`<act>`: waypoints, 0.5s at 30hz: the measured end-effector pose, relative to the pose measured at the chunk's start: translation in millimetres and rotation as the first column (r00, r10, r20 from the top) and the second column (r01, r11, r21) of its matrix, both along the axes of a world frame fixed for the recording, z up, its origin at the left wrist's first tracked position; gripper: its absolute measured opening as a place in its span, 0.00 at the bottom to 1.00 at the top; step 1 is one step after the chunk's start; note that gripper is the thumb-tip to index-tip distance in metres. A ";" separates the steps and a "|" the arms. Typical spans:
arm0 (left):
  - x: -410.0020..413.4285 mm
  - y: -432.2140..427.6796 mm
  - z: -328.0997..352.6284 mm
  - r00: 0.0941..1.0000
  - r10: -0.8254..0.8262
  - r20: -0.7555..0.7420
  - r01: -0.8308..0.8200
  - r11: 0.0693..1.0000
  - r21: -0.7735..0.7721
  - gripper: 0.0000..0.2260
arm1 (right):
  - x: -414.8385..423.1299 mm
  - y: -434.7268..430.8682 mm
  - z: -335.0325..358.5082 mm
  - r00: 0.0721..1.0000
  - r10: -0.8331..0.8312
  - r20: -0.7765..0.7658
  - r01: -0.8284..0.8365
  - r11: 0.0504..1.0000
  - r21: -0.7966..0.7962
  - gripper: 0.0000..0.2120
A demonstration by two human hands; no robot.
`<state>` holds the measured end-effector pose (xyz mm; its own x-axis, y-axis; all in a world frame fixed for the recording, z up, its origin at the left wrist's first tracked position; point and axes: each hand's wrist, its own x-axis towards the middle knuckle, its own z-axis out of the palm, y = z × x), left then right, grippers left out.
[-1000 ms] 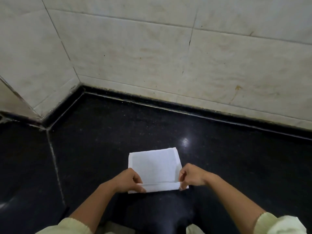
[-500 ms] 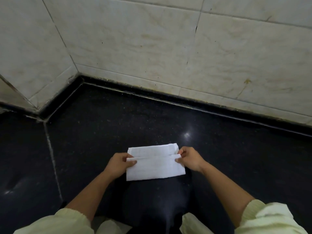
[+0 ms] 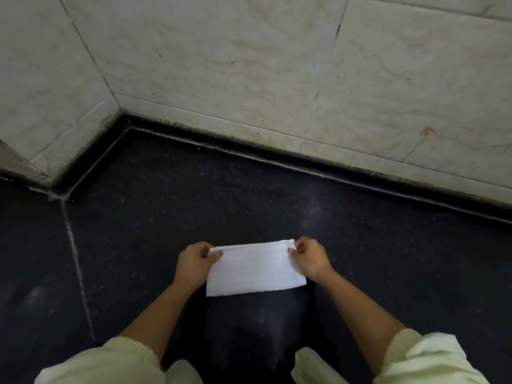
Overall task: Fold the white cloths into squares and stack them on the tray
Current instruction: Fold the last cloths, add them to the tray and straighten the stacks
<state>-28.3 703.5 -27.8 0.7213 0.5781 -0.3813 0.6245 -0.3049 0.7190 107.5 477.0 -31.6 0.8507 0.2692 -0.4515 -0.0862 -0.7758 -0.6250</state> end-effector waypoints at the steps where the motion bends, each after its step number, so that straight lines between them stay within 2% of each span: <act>1: 1.1 0.3 -0.7 1.000 -0.006 -0.010 0.006 1.000 0.011 0.02 | 0.6 0.5 -1.1 1.000 -0.003 0.000 0.003 1.000 -0.005 0.07; 8: 6.0 3.5 -7.1 0.992 -0.028 -0.125 0.043 0.993 0.113 0.06 | 2.1 5.5 -5.0 0.999 -0.007 0.034 0.009 0.998 -0.055 0.09; 11: 7.7 4.2 -5.5 0.984 -0.037 -0.173 0.067 0.983 0.173 0.06 | 0.0 5.3 -4.4 0.996 0.041 0.075 -0.031 0.992 -0.125 0.09; 15: 2.9 5.5 -3.7 0.992 -0.031 -0.126 0.059 0.972 0.227 0.10 | -5.1 0.3 1.1 0.977 0.087 0.197 -0.053 0.984 -0.171 0.07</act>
